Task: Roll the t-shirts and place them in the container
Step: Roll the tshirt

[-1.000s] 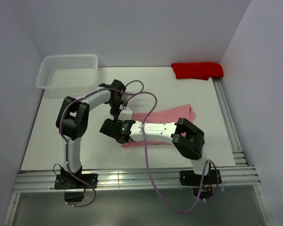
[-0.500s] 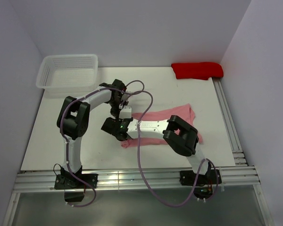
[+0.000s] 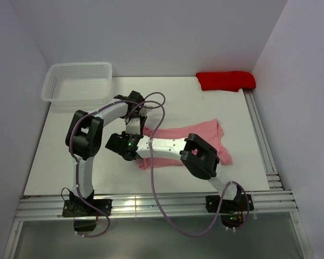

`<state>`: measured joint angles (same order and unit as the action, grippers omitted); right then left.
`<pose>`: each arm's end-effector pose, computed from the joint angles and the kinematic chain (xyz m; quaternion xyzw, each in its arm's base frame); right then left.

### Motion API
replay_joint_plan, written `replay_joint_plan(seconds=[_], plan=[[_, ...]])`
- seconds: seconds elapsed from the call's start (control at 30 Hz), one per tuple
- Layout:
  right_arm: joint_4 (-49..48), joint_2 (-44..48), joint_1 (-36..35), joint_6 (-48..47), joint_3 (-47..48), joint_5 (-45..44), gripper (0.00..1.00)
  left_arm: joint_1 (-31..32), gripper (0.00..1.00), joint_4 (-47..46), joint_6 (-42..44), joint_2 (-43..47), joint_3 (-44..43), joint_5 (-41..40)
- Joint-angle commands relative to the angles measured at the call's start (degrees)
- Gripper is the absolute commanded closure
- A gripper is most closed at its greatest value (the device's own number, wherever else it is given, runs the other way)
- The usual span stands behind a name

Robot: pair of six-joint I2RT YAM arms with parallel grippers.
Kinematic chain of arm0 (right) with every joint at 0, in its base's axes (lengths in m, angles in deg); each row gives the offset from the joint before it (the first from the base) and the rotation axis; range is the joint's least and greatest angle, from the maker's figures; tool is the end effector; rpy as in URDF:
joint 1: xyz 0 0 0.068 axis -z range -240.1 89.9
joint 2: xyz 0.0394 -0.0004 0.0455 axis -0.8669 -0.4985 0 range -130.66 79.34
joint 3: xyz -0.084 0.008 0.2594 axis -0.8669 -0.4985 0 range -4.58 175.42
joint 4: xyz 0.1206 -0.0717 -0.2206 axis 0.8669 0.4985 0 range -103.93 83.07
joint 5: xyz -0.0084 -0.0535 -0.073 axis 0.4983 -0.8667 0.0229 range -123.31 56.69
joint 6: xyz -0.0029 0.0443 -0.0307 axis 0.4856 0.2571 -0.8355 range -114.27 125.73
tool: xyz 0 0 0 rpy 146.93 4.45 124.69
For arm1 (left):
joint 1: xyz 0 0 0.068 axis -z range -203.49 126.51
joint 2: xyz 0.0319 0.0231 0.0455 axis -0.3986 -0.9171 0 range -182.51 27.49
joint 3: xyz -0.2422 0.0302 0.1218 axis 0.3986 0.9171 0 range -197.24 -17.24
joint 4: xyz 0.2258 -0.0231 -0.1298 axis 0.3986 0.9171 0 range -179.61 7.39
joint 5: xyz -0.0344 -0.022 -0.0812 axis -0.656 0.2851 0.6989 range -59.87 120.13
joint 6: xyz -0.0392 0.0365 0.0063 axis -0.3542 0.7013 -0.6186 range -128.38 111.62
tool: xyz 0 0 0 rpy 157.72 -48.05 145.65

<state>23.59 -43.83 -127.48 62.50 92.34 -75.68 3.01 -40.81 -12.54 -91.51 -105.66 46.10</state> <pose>0.1972 0.4107 0.1899 -0.0022 0.9118 0.0222 0.4101 0.3619 -0.1914 0.1650 0.2036 0.9649 -0.1576 0.0518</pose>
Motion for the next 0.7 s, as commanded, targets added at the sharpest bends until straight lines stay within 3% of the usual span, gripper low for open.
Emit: replay_joint_plan(seconds=[0.0,0.2,0.5,0.67], plan=[[4.0,-3.0,0.0,-1.2,2.7,-3.9,0.49,0.4,0.98,0.9,-0.2,-0.4,-1.7,-1.2],[9.6,-6.4,0.1,1.1,5.1,-5.4,0.49,0.4,0.98,1.0,-0.1,-0.4,-1.8,-1.4],[9.8,-6.0,-0.7,4.3,-0.3,-1.4,0.51,0.5,0.9,1.3,-0.1,-1.1,-2.7,-1.4],[8.3,-4.7,-1.0,7.2,-2.9,1.4,0.64,0.4,0.8,1.4,-0.1,-1.3,-4.1,-0.5]])
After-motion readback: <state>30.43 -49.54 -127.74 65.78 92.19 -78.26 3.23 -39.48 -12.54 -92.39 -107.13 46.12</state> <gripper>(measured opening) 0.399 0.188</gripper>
